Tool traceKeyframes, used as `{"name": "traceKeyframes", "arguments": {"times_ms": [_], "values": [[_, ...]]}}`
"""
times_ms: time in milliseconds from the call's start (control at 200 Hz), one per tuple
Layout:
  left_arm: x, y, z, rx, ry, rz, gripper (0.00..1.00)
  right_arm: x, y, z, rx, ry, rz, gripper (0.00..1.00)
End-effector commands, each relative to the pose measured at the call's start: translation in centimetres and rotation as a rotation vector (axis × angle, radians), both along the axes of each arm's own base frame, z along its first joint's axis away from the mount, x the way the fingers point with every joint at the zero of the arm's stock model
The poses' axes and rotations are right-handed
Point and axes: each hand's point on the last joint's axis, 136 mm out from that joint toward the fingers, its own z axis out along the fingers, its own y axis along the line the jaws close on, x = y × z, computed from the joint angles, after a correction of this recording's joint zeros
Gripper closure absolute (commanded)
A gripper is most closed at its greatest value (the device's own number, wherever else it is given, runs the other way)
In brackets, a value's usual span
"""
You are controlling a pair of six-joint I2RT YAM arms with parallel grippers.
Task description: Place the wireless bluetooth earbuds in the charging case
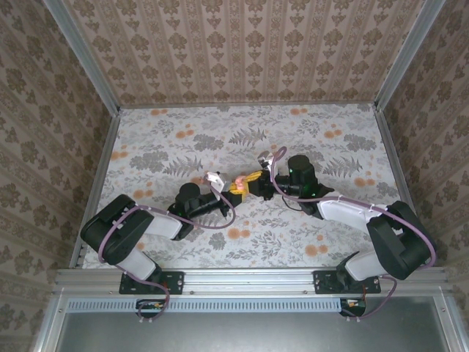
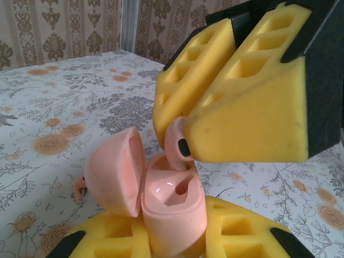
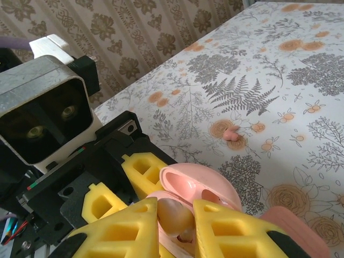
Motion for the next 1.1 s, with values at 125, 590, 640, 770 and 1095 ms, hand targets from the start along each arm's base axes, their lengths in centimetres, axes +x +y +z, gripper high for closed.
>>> {"name": "traceKeyframes", "arguments": {"times_ms": [125,590,640,770,1095], "values": [[-2.1,-0.9,5.0,-0.111,-0.141,-0.135,0.89,-1.7,0.5,0.0,-0.038,-0.021,0.151,0.81],[-3.8,-1.2,6.0,-0.13,-0.165,-0.233,0.88,-3.7,-0.2,0.7,-0.127,-0.193,0.29,0.8],[-3.9,-1.2,6.0,-0.131,-0.166,-0.24,0.88,-3.6,-0.4,0.8,-0.134,-0.206,0.291,0.8],[-4.1,-1.3,6.2,-0.135,-0.17,-0.25,0.88,-3.2,-0.8,1.1,-0.137,-0.213,0.281,0.79],[-3.8,-1.3,5.9,-0.127,-0.168,-0.231,0.87,-3.0,-1.3,2.2,-0.12,-0.217,0.252,0.66]]}}
